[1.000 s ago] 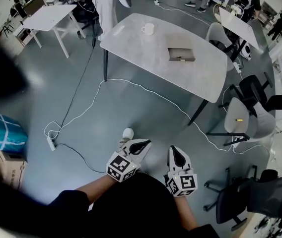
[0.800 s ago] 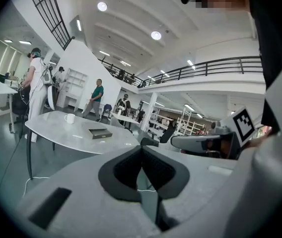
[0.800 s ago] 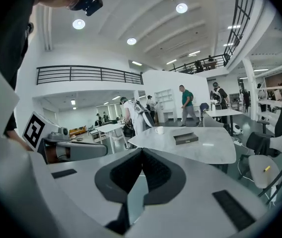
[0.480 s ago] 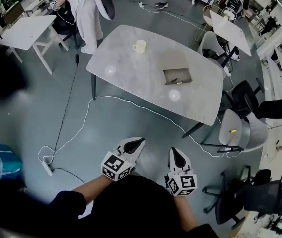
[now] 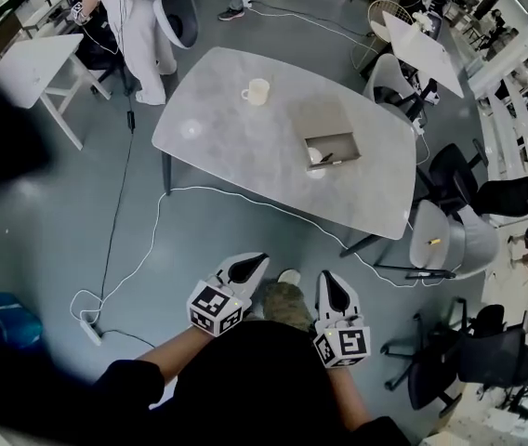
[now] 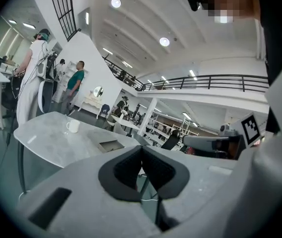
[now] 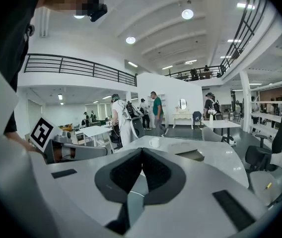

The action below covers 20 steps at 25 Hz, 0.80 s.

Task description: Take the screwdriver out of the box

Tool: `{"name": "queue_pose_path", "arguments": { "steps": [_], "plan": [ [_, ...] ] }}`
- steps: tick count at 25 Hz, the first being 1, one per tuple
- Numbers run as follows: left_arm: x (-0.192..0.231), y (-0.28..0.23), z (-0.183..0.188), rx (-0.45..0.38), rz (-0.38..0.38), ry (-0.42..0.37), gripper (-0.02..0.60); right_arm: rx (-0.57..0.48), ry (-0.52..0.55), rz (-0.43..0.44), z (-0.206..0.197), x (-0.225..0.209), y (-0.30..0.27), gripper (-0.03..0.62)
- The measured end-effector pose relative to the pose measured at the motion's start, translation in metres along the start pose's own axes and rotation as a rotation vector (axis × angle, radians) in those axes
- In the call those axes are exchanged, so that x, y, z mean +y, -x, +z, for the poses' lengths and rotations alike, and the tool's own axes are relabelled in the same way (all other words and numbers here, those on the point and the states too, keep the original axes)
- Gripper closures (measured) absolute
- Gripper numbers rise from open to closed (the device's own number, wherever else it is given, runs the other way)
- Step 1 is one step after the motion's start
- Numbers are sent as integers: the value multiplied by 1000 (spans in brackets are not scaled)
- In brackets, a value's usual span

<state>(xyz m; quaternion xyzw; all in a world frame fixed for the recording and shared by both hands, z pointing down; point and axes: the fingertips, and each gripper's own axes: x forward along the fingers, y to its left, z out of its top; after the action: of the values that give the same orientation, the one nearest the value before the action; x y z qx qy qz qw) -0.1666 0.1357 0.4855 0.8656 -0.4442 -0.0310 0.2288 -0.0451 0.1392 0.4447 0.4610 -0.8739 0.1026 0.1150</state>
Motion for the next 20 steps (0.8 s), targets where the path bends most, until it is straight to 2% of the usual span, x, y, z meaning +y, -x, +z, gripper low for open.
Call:
{"name": "queue_pose_path", "arguments": {
  "steps": [5, 10, 16, 20],
  "plan": [
    [9, -14, -1, 15, -2, -17, 566, -9, -29, -21, -5, -9, -16, 591],
    [24, -41, 9, 28, 26, -43, 566, -24, -50, -4, -2, -26, -44, 591],
    [56, -113, 23, 87, 55, -93, 565, -49, -78, -39, 11, -90, -99, 591],
    [78, -171, 31, 149, 53, -99, 565, -47, -98, -50, 20, -136, -135, 591]
  ]
}}
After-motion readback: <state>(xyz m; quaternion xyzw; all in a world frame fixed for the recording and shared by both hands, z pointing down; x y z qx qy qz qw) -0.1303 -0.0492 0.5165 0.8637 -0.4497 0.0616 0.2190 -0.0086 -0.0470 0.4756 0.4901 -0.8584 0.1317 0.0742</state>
